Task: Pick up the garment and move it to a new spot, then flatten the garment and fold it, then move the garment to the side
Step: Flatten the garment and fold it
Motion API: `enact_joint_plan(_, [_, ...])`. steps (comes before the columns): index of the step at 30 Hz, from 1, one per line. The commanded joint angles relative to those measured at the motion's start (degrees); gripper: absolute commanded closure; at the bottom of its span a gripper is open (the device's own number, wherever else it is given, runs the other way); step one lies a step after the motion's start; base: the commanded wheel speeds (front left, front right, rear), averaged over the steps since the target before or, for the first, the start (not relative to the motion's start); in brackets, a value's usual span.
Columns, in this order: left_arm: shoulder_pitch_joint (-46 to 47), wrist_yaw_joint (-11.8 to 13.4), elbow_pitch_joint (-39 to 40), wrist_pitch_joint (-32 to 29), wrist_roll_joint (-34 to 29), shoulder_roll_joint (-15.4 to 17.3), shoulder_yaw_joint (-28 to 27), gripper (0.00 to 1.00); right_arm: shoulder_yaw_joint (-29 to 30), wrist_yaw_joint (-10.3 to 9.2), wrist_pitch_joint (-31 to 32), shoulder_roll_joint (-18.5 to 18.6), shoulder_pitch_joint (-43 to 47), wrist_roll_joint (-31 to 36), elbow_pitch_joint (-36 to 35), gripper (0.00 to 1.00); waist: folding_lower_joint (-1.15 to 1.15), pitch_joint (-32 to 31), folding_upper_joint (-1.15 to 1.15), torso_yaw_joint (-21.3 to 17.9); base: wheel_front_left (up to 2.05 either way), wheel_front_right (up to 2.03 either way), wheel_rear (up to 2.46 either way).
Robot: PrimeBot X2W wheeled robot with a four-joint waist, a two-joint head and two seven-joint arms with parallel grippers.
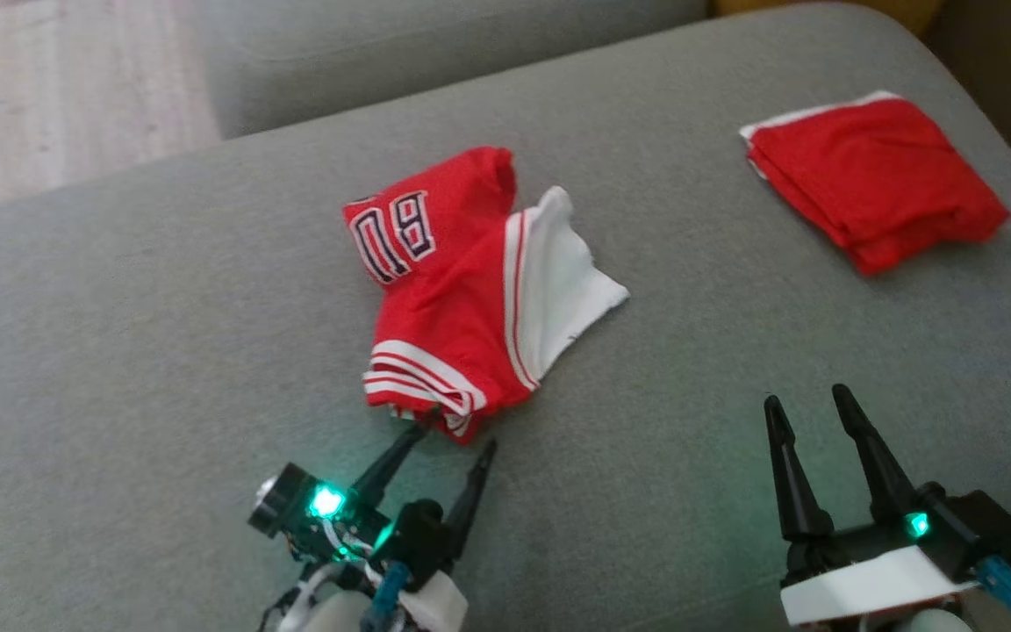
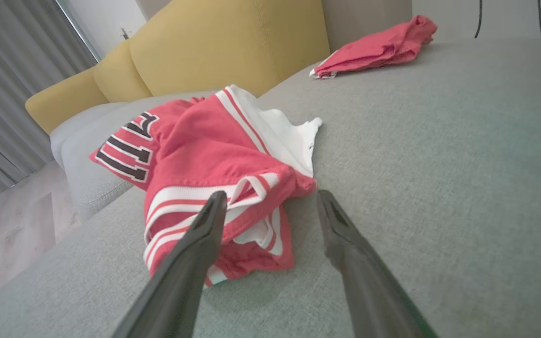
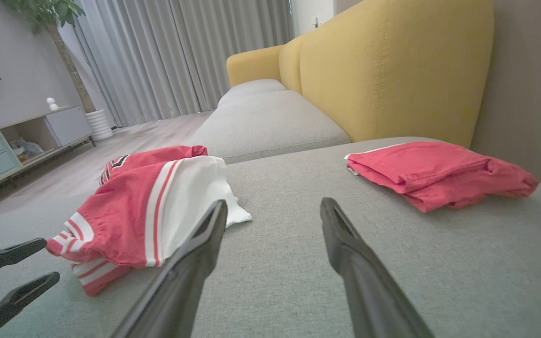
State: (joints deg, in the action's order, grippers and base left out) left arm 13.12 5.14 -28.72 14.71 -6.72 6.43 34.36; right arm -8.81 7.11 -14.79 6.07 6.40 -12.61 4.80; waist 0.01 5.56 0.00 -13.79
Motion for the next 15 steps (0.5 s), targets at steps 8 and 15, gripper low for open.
enact_joint_plan(8, [7.6, 3.5, -3.6, 0.3, -0.2, 2.7, -0.8, 0.0, -2.1, 0.37, -0.2, 0.1, -3.6, -1.4, -1.6, 0.0, -0.01, 4.4, 0.0, -3.9, 0.0, 0.0, 0.0])
enact_joint_plan(15, [10.4, 5.0, -1.2, 0.3, 0.6, 4.3, 1.1, 1.0, -1.7, 0.37, -0.2, -0.3, -4.2, -1.5, -1.3, 0.0, -0.01, 5.0, 0.0, -4.6, 0.0, 0.0, 0.0])
